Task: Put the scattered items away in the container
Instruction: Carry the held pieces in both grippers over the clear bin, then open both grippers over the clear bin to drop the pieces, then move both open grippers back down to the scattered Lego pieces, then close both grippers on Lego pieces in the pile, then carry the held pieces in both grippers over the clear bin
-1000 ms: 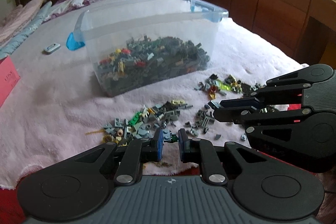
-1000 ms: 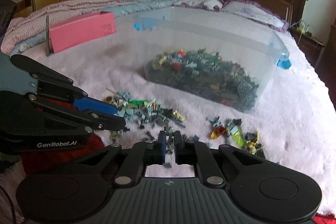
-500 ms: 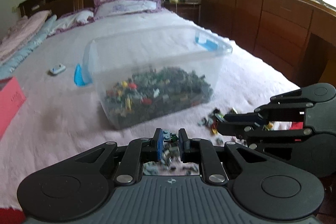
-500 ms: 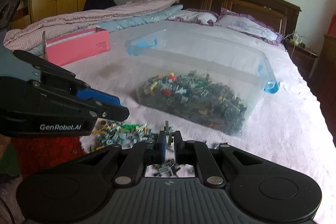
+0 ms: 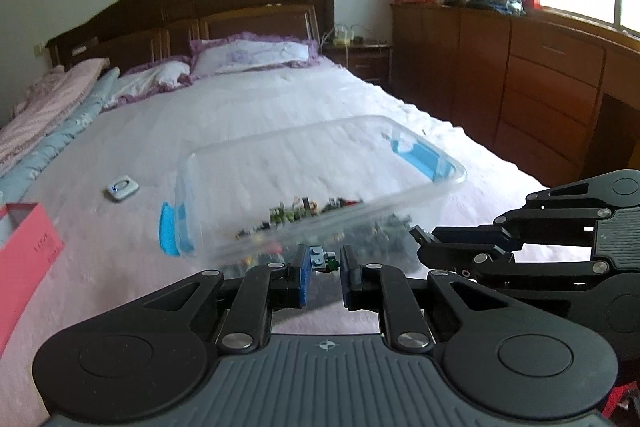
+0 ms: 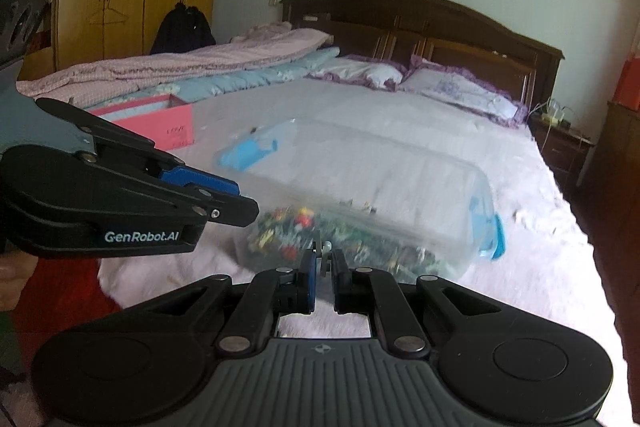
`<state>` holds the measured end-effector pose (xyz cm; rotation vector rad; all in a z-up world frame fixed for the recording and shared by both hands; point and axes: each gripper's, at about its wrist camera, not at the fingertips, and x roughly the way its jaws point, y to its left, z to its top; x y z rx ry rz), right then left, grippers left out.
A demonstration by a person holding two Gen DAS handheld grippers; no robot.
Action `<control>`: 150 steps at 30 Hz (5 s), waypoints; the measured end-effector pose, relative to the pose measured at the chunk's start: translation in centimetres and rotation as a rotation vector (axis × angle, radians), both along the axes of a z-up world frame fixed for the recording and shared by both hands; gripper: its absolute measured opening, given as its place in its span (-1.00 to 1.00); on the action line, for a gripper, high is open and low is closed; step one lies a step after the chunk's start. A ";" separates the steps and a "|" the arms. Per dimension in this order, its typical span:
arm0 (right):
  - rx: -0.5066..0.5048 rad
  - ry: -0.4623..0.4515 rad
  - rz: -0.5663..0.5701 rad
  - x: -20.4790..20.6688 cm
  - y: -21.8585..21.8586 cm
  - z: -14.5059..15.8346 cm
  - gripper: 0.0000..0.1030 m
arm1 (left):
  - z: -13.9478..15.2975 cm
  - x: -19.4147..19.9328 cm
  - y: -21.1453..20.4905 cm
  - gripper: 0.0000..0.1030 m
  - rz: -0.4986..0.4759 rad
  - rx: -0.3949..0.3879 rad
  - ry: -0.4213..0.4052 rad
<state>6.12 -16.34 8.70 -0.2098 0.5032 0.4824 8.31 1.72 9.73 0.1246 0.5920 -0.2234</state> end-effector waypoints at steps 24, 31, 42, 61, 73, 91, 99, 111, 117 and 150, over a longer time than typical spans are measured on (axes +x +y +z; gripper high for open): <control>0.012 -0.046 -0.040 11.4 0.1 1.8 -0.84 | -0.1 10.3 -0.3 -0.66 -0.002 0.025 -0.028; 0.073 -0.021 -0.107 13.8 -0.6 1.5 -0.40 | -0.7 11.4 -0.1 -0.22 0.036 0.029 -0.007; 0.091 -0.001 -0.151 10.4 -2.5 0.2 0.10 | -1.4 6.8 1.5 0.63 0.090 0.027 0.009; 0.004 0.226 -0.036 -2.1 -1.5 -7.9 0.13 | -8.4 -4.1 3.5 0.94 0.172 0.064 0.294; -0.046 0.312 0.081 -1.5 2.1 -10.3 -0.58 | -10.0 -5.6 2.6 0.94 0.156 0.107 0.336; -0.090 0.337 -0.024 -2.4 -1.9 -11.7 -0.84 | -9.8 -4.5 -0.8 -0.03 -0.034 0.016 0.325; -0.063 0.324 -0.032 -2.8 -2.3 -12.3 -0.84 | -12.6 -2.2 -3.2 -0.56 -0.064 0.006 0.391; -0.031 0.319 -0.044 -3.0 -2.5 -12.3 -0.84 | -11.6 -2.5 -2.5 -0.83 -0.061 -0.014 0.374; -0.049 0.294 -0.038 -3.4 -2.2 -11.6 -0.84 | -10.2 -3.6 -1.9 -0.83 -0.053 -0.031 0.341; -0.093 0.264 -0.009 -3.3 -0.9 -10.3 -0.84 | -7.9 -5.0 -0.8 -0.83 -0.032 -0.061 0.272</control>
